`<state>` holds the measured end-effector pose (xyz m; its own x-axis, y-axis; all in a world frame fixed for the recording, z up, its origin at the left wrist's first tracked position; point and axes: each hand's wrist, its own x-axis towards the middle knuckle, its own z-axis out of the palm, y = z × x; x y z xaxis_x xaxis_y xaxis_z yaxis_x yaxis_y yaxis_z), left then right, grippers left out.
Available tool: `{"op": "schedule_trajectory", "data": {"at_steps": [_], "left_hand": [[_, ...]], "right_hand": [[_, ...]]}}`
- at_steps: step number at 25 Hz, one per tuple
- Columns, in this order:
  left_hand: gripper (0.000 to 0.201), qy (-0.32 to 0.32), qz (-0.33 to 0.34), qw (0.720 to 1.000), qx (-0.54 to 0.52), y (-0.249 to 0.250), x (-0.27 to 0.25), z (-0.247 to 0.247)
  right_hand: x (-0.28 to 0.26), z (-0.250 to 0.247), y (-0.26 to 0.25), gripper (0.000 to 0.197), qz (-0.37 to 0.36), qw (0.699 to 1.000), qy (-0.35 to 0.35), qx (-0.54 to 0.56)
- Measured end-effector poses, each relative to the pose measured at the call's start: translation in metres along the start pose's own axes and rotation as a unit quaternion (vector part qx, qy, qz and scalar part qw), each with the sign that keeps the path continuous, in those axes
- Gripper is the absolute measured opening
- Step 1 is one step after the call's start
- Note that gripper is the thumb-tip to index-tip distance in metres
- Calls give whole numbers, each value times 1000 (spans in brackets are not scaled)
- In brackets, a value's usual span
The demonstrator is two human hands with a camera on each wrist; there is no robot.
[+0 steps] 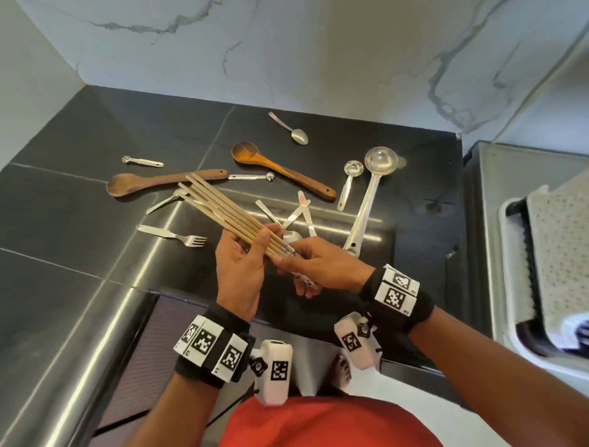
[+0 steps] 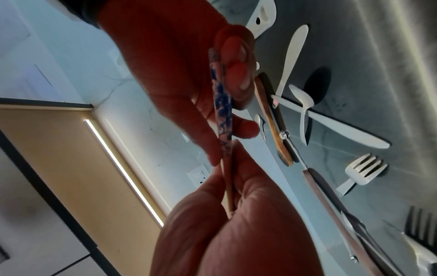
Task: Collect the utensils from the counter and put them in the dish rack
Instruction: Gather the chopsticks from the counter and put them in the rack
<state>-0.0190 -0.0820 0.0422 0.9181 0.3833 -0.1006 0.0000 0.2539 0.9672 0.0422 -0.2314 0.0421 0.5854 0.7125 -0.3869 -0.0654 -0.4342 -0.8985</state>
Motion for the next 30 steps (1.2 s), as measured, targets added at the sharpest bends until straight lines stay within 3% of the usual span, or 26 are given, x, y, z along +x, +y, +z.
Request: {"op": "schedule_trajectory", "data": {"at_steps": [5, 8, 10, 14, 17, 21, 25, 30], "left_hand": [[27, -42, -16, 999, 1, -5, -17, 3], [23, -77, -24, 997, -11, 1, -24, 2], [26, -105, -27, 994, -29, 7, -29, 6], [31, -159, -43, 986, -36, 13, -48, 33], [32, -200, -27, 979, 0, 20, -71, 74], [25, -286, 62, 953, 75, 32, -102, 135], [13, -357, 195, 896, 181, 37, -147, 215], [15, -331, 355, 832, 268, 37, -212, 317]], "right_hand": [[-24, -1, 6, 30, -33, 998, -47, 15], [-39, 5, 1, 23, -47, 999, -6, -26], [-51, 7, -5, 20, -54, 990, 50, -120], [-104, -10, -16, 23, -45, 945, 146, -290], [-170, -38, -26, 21, -22, 891, 204, -404], [-266, -87, -44, 15, 32, 837, 266, -478], [-373, -152, -37, 20, 64, 783, 314, -534], [-503, -240, 21, 28, 108, 743, 338, -568]]}}
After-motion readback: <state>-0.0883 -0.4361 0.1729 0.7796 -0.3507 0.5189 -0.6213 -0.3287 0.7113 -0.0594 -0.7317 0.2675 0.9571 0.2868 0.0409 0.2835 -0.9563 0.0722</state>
